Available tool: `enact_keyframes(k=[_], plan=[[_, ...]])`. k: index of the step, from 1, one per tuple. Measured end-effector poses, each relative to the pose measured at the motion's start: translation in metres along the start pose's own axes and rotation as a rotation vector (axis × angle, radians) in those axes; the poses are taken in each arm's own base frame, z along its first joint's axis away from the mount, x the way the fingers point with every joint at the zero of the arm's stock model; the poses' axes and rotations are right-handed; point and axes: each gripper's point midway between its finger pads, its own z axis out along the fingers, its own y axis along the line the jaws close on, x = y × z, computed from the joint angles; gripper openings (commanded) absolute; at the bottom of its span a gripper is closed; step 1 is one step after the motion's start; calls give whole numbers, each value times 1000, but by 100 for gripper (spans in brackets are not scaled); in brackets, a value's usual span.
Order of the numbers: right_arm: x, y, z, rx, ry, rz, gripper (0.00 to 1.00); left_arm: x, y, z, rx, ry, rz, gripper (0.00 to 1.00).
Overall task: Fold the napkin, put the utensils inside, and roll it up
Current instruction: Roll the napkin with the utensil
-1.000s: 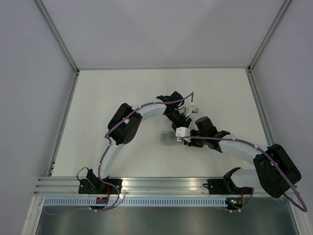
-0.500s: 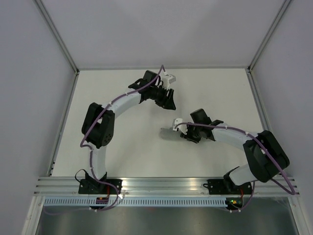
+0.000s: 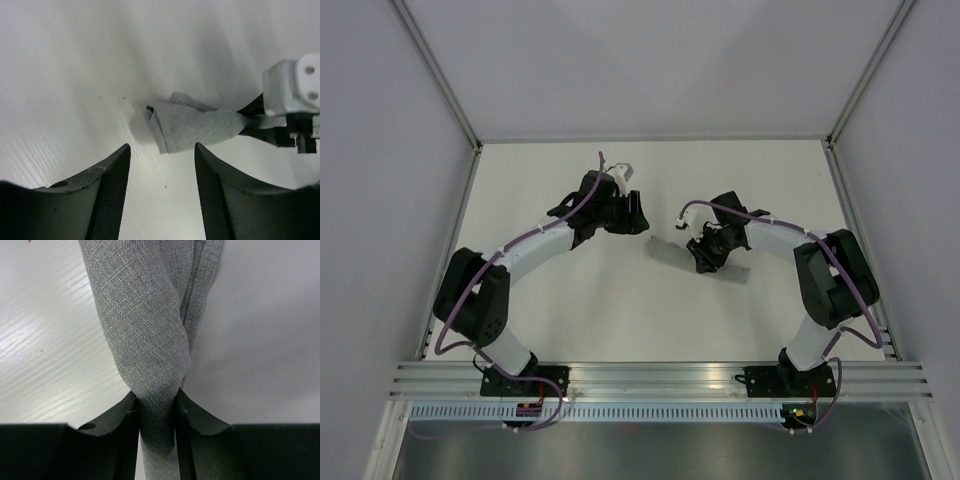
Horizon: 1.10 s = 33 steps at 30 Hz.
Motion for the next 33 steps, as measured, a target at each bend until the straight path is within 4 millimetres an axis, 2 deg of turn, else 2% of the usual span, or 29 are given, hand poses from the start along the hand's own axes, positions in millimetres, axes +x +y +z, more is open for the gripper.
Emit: enact_keyframes(k=[3, 6, 10, 13, 18, 33], plan=[[-4, -2, 2, -30, -2, 60, 36, 17, 9, -7, -45, -14, -60, 61], [-8, -3, 4, -51, -2, 118, 36, 33, 10, -6, -79, -26, -106, 62], [-16, -4, 9, -70, -10, 180, 36, 50, -1, 2, -93, -37, -150, 62], [-21, -4, 11, -81, -17, 224, 36, 54, -16, 15, -85, -74, -189, 63], [-27, -3, 15, -102, -26, 301, 36, 61, -29, 32, -107, -114, -241, 63], [-50, 7, 28, -203, -86, 502, 37, 65, -7, 54, -242, -173, -340, 65]])
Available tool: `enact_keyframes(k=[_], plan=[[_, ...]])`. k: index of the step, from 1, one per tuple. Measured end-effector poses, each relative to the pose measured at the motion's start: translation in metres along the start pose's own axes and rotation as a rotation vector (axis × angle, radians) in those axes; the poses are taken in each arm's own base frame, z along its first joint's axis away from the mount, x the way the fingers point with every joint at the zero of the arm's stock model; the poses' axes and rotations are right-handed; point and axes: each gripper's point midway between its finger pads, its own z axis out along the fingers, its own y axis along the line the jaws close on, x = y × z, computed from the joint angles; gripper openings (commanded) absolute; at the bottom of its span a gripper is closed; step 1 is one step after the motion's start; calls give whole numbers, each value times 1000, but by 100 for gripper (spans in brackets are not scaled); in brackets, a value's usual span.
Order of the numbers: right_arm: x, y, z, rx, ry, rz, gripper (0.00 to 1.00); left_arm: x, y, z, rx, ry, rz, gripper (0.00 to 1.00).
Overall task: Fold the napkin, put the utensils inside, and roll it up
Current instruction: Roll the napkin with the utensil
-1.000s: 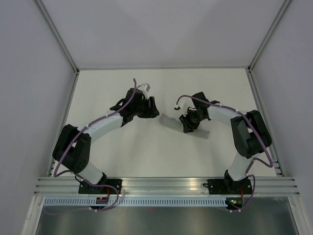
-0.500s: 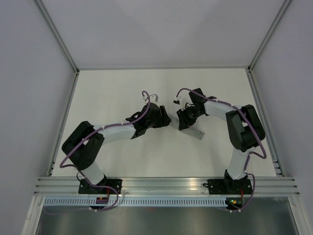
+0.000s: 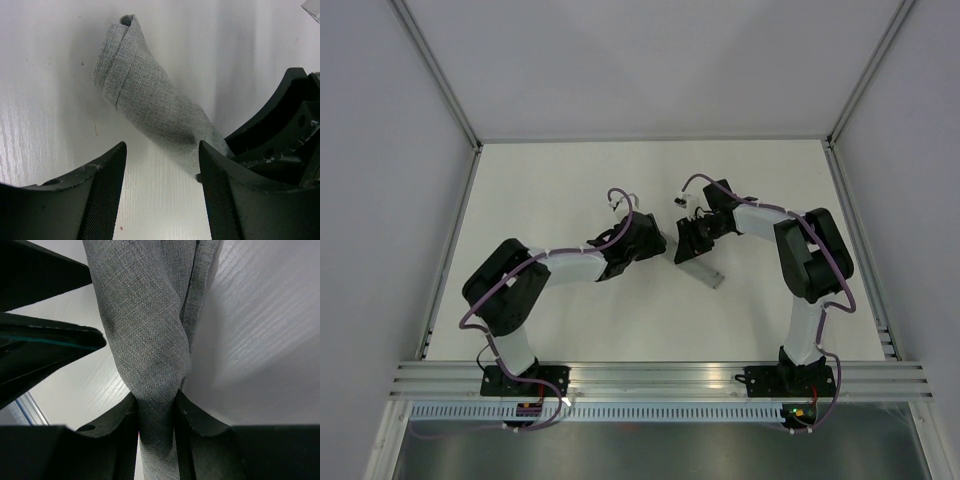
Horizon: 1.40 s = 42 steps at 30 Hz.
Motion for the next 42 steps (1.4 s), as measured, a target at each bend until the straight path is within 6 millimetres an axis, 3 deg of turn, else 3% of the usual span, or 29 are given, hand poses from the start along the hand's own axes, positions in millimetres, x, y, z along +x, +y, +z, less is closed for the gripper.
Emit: enact_keyframes(k=[15, 20, 25, 42], plan=[[-16, 19, 21, -152, -50, 223, 38, -11, 14, 28, -114, -33, -4, 64], [-20, 25, 24, -199, -50, 259, 48, -12, 25, 38, -154, -19, -7, 63], [-24, 29, 24, -214, -48, 266, 50, -16, 27, 42, -171, -5, 5, 61], [-34, 15, 11, -167, -53, 274, 63, -45, 28, 63, -225, 71, 139, 58]])
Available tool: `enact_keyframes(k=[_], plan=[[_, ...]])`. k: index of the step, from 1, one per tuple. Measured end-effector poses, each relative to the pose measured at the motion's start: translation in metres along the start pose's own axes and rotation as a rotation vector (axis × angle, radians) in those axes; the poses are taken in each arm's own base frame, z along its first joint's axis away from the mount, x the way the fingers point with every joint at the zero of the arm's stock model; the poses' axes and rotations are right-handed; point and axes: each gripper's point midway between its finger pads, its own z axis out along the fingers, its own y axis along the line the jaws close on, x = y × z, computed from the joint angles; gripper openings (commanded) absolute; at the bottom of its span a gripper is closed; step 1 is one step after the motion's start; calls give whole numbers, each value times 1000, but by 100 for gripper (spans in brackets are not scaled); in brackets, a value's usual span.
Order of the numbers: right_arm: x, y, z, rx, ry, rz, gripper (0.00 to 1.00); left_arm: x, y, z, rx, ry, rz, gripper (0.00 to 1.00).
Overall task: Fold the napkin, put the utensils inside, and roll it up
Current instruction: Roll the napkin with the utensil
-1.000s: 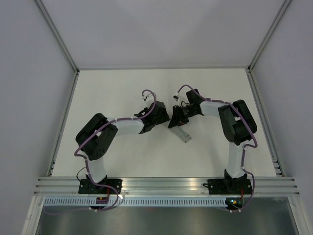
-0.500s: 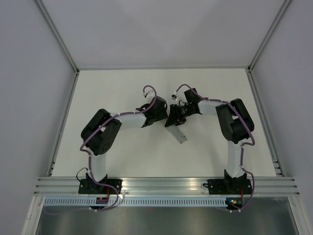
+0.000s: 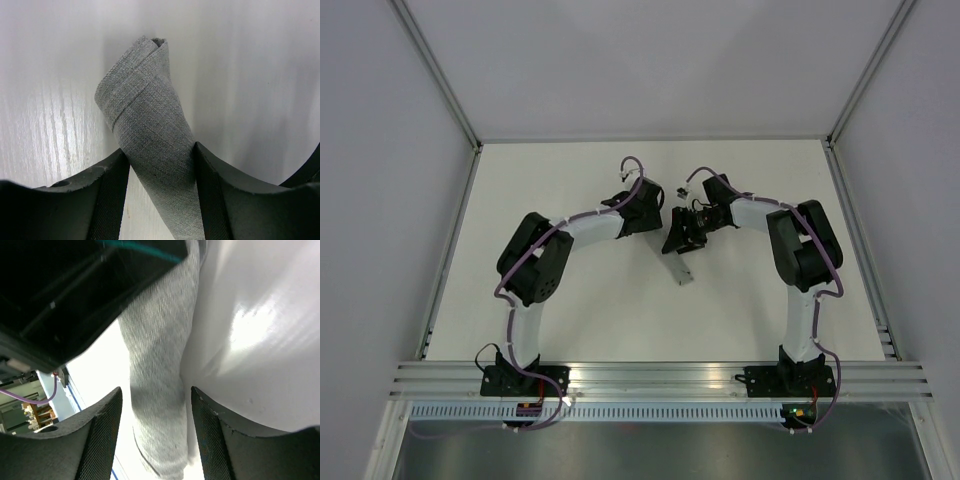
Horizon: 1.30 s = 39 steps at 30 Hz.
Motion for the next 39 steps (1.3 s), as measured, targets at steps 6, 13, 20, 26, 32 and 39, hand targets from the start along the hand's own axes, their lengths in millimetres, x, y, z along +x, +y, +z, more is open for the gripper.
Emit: enact_keyframes(k=[6, 13, 20, 26, 32, 39], plan=[[-1, -5, -7, 1, -2, 19, 64, -5, -4, 10, 11, 40, 57, 57], [-2, -7, -14, -14, -4, 35, 63, -9, -9, 18, 36, 86, 132, 58], [-2, -8, -18, -25, -5, 38, 64, -17, -25, 28, 91, 131, 245, 58], [-2, -8, -21, -26, -7, 40, 63, -19, -30, 29, 117, 157, 329, 59], [-9, -7, -30, -22, -36, 25, 63, -22, -35, 31, 139, 170, 390, 63], [-12, -9, -35, -17, -49, 28, 63, -26, -37, 32, 144, 170, 414, 65]])
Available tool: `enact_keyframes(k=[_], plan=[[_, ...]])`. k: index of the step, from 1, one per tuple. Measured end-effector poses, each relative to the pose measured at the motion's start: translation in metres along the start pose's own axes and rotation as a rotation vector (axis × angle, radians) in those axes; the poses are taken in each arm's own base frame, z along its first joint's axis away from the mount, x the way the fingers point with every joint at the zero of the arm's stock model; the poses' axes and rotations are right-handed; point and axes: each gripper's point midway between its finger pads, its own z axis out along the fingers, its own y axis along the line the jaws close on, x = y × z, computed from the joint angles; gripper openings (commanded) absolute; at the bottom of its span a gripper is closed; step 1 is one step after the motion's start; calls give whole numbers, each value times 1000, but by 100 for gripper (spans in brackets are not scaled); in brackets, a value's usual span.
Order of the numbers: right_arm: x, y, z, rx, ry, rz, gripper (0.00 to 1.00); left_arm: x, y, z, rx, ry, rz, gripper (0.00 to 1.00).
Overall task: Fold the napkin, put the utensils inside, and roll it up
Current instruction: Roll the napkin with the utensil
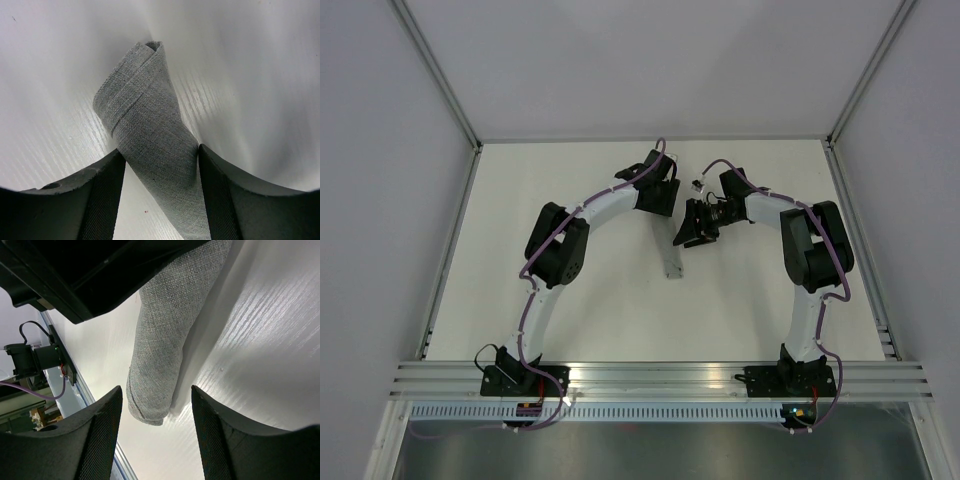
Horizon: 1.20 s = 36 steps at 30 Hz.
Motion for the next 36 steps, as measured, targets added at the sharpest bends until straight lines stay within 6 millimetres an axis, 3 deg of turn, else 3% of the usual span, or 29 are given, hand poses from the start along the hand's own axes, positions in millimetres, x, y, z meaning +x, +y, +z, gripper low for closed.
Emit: enact_keyframes(k=[8, 19, 29, 36], plan=[[-1, -3, -2, 3, -3, -3, 63, -1, -4, 0, 20, -2, 1, 67], [-2, -8, -8, 9, -11, 0, 63, -18, -6, -9, 35, -57, -6, 69], [0, -10, -9, 12, -6, -10, 63, -40, 3, -33, 33, -124, -24, 70], [-1, -12, -11, 15, -10, -18, 63, -67, 10, -72, 40, -208, -43, 70]])
